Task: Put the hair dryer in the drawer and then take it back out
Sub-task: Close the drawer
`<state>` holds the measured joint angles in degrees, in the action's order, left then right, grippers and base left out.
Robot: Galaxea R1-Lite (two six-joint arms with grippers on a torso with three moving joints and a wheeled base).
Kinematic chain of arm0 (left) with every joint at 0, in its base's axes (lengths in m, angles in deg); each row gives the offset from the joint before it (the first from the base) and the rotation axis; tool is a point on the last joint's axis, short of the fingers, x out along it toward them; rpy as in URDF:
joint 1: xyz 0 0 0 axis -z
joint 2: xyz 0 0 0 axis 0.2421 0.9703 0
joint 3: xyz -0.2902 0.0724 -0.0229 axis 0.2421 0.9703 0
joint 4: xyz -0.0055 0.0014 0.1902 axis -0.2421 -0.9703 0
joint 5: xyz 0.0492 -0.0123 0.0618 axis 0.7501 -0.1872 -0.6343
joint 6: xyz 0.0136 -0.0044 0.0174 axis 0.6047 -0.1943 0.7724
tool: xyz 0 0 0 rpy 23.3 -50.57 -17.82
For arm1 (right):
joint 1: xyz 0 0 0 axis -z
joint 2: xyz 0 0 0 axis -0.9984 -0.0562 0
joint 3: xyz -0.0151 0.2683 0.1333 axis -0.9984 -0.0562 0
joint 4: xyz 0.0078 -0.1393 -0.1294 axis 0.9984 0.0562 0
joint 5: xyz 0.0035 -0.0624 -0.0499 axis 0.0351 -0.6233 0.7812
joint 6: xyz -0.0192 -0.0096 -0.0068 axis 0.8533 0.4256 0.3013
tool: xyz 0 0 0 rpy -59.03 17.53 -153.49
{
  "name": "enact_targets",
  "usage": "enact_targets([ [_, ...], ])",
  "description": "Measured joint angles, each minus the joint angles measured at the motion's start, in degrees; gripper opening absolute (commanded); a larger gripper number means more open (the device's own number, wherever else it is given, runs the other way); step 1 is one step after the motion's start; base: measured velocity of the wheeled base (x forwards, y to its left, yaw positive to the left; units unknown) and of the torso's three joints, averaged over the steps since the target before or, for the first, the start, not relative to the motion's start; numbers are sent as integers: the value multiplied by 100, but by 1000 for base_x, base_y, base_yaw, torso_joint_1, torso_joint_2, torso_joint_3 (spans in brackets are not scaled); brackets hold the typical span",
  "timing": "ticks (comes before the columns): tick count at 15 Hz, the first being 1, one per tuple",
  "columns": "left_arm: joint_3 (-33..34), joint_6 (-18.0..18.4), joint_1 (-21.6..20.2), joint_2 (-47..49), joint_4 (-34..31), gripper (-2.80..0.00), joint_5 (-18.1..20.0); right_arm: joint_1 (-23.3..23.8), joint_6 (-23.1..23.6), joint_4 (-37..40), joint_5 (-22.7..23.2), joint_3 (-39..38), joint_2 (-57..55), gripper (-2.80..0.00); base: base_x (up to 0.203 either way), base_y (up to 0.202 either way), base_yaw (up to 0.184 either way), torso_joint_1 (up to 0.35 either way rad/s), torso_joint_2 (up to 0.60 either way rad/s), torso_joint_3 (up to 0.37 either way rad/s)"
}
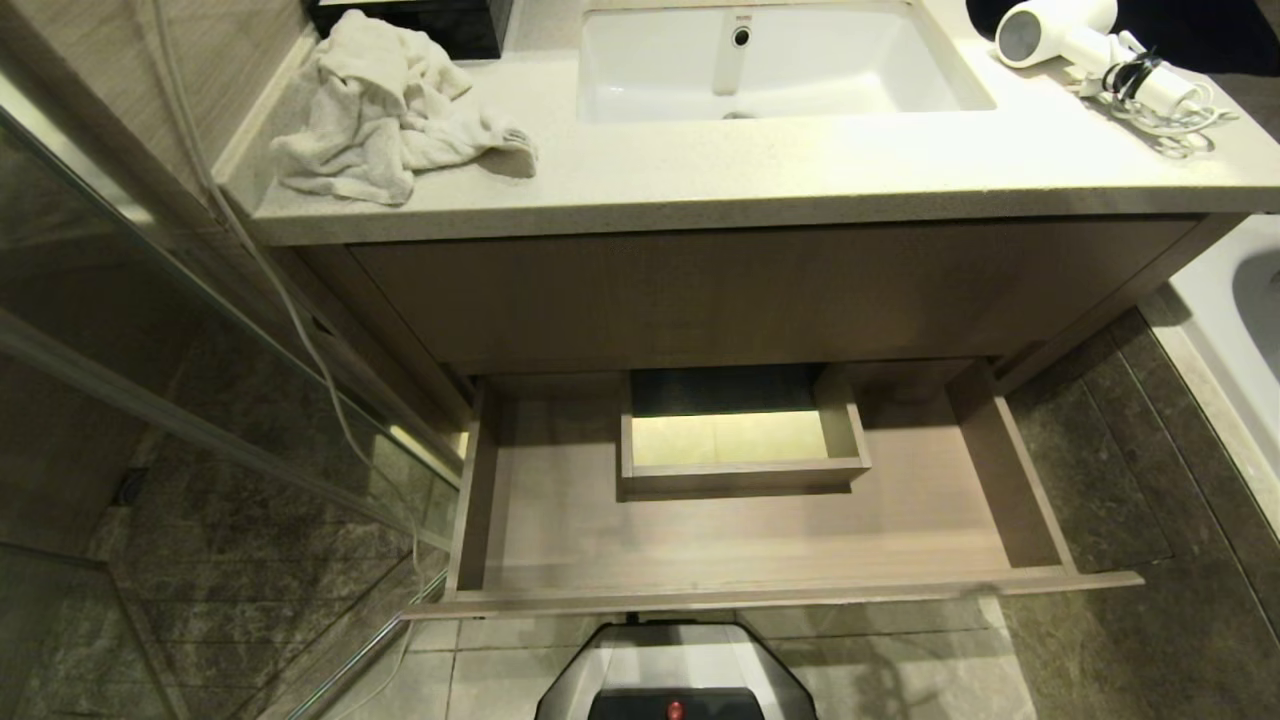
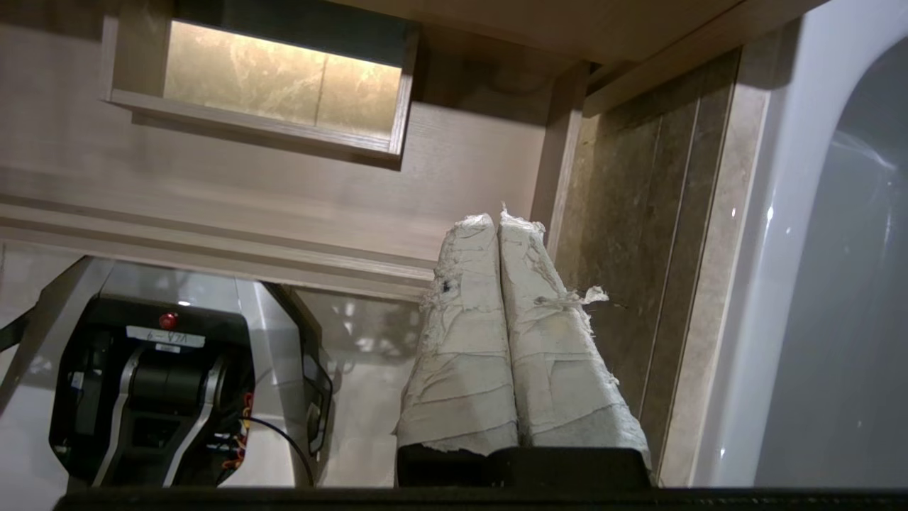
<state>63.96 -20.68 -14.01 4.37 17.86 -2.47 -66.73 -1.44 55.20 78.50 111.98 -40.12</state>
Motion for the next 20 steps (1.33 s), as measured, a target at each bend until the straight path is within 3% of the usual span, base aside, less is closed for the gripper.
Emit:
enact_targets([
  [6,0,2,0,0,5,-280,2,-7,-6,-11,7,-165,91,-280,0,0,0,-129,202,60],
  [20,1,2,0,0,-3,-280,5,-11,0,-49,6,-527,349,-280,0,0,0,-305,487,184],
])
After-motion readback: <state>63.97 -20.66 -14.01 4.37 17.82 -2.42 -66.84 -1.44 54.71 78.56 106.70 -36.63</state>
